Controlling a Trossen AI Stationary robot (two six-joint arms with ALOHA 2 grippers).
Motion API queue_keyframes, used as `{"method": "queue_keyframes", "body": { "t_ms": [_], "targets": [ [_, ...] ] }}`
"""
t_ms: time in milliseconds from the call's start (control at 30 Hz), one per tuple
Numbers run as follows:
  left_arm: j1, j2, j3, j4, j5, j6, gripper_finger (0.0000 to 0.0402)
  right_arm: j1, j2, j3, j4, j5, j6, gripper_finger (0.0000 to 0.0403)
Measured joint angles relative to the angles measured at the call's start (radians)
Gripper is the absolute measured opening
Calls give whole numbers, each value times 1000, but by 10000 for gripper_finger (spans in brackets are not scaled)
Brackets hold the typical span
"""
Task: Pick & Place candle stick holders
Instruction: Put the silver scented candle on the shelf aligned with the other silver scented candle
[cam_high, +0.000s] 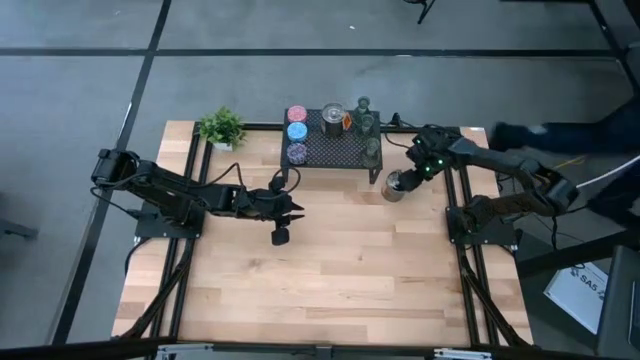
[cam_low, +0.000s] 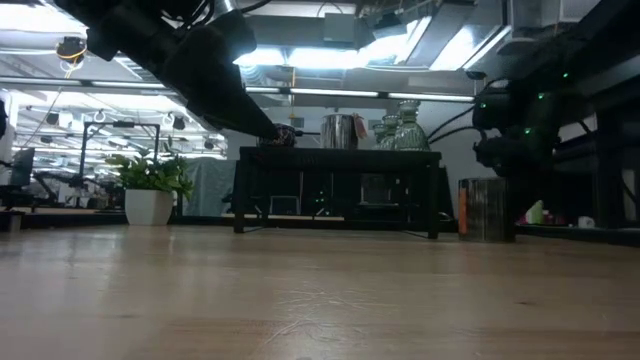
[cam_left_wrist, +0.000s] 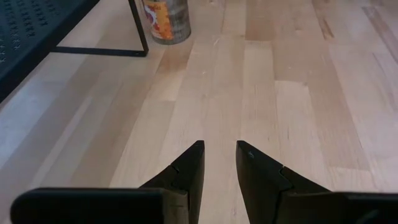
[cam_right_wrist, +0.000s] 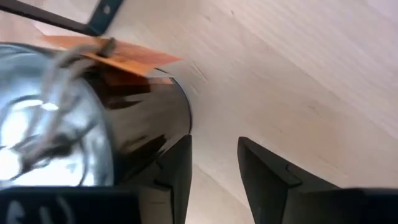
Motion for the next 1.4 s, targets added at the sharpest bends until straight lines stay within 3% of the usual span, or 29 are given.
{"method": "queue_keyframes", "body": {
  "t_ms": [200,367,567,733,1000,1400],
  "targets": [
    [0,0,0,0,0,-7,86,0,-107,0,-48,19,22,132],
    [0,0,0,1,0,-7,86,-9,-177,0,70,94,0,132],
    [0,0,0,1,0,-24,86,-22,-190,0,187,-5,46,132],
    [0,0,0,1,12,-25,86,-22,-190,0,184,-77,59,132],
    [-1,0,0,1,34,-35,86,-22,-190,-3,189,-109,102,132],
    [-1,0,0,1,34,-52,86,-52,-190,-136,351,-276,128,132]
  ]
}}
